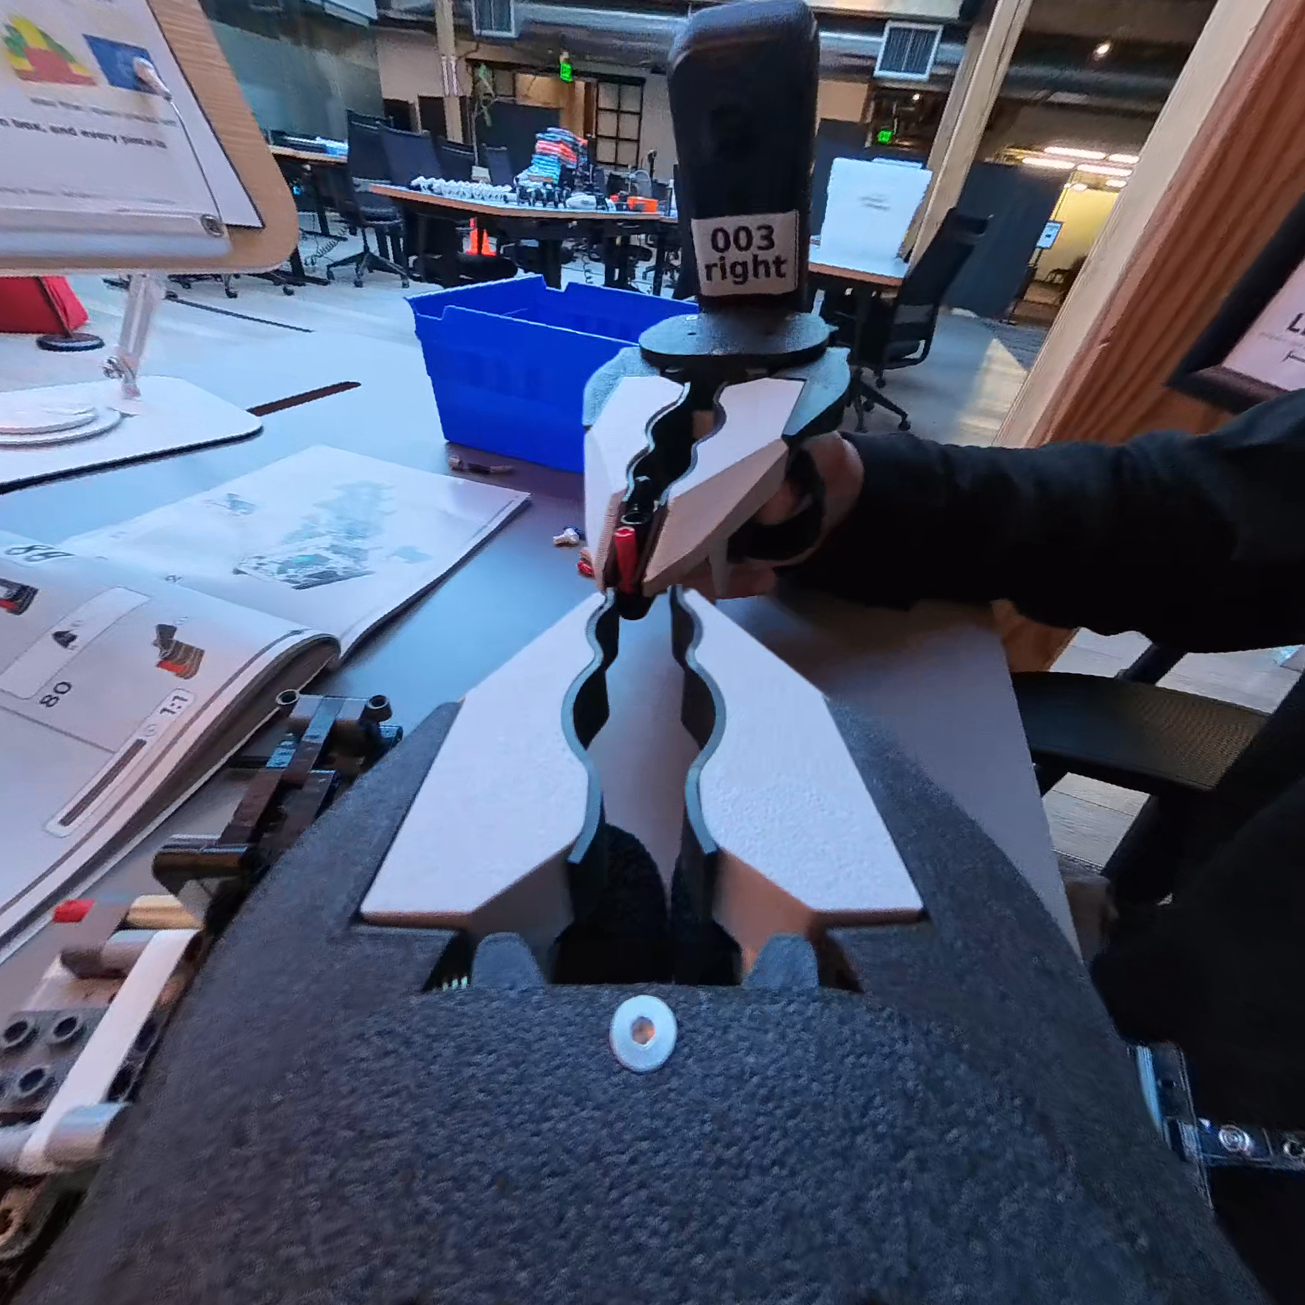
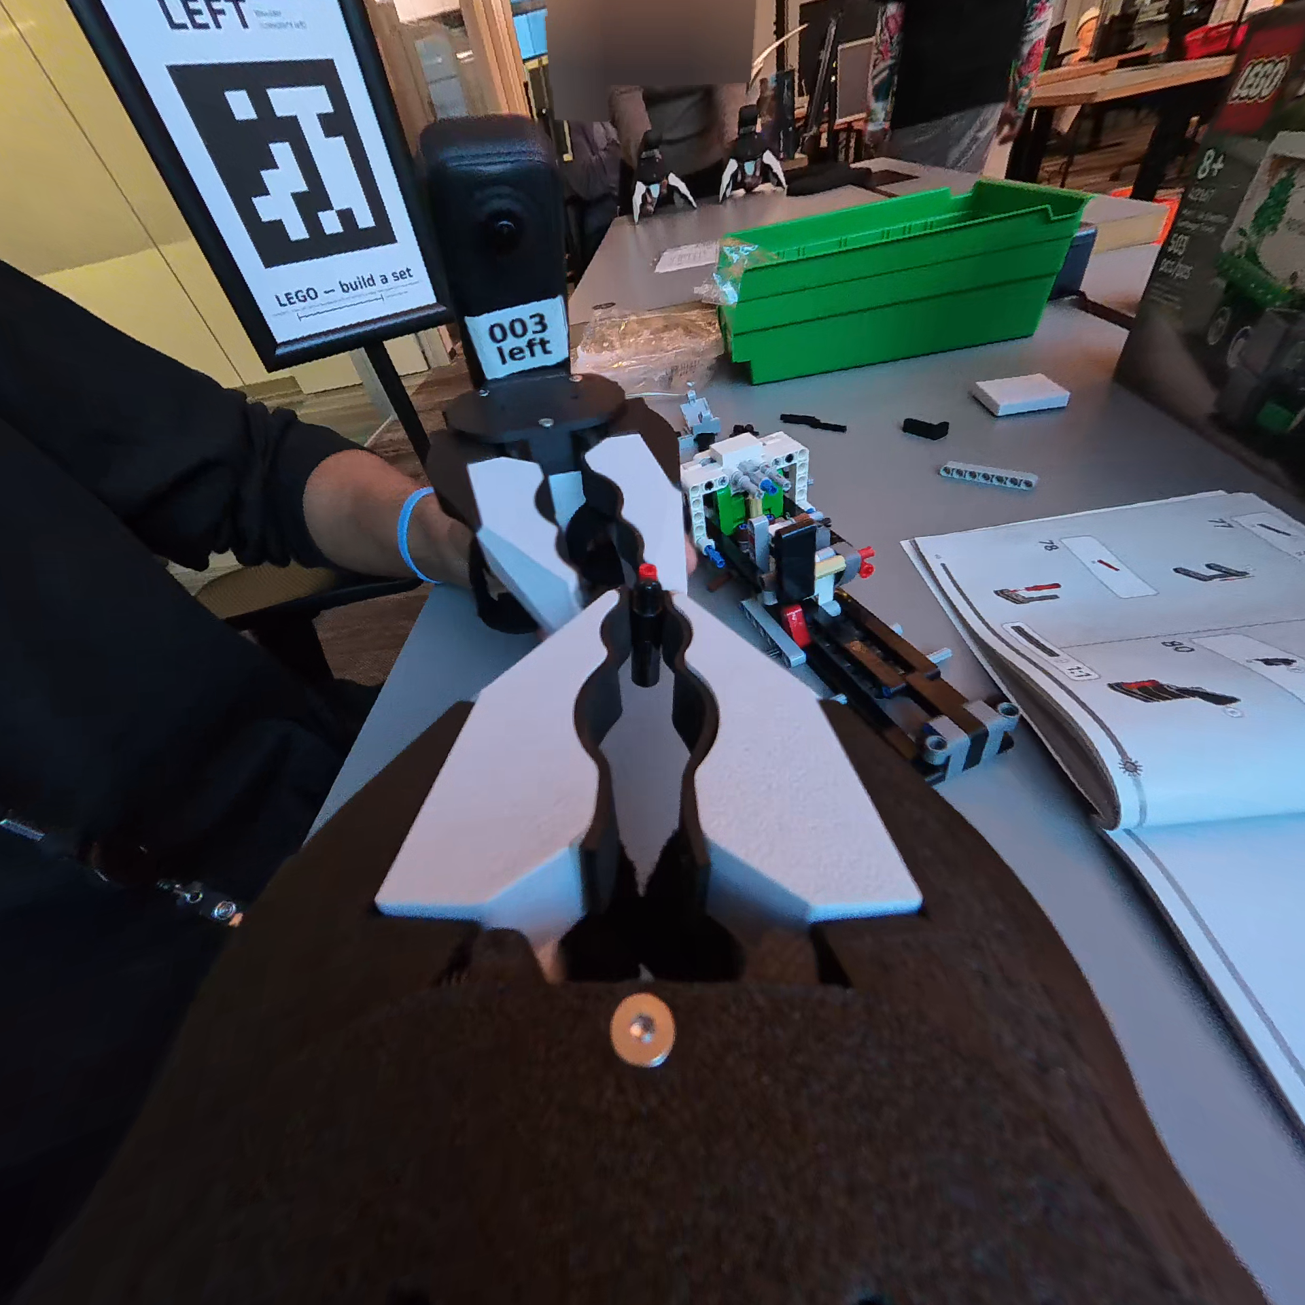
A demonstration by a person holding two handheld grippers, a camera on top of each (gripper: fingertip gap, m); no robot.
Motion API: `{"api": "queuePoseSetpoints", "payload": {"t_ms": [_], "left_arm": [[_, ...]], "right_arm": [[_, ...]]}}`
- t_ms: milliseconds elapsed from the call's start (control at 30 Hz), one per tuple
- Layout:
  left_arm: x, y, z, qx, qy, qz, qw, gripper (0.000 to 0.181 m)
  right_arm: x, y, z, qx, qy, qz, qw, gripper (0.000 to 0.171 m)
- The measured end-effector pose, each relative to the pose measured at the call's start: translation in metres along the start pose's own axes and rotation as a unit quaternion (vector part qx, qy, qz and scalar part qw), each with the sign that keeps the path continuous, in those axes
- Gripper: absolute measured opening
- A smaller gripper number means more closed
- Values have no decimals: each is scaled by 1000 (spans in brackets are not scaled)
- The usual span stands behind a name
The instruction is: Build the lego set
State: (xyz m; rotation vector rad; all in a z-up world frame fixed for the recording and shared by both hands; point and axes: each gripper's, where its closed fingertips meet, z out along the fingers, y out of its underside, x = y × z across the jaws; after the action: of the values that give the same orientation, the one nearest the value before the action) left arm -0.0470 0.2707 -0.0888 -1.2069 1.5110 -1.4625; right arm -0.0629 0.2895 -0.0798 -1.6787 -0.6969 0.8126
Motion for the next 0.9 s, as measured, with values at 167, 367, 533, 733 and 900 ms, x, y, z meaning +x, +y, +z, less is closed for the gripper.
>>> {"api": "queuePoseSetpoints", "payload": {"t_ms": [167,367,533,733,900], "left_arm": [[-1,0,-1,0,18,-28,999,11],[1,1,-1,-2,28,-37,999,9],[1,2,-2,-7,30,-39,999,7],[-3,-1,-9,3,25,-48,999,6],[-3,2,-10,-7,22,-39,999,7]], "right_arm": [[-1,0,1,8,-2,-7,1000,6],[-3,-1,0,15,-13,-5,1000,6],[-3,-2,-2,12,-3,-30,999,9],[2,-9,-13,23,-7,-5,1000,11],[0,-9,-12,29,-16,5,999,6]]}}
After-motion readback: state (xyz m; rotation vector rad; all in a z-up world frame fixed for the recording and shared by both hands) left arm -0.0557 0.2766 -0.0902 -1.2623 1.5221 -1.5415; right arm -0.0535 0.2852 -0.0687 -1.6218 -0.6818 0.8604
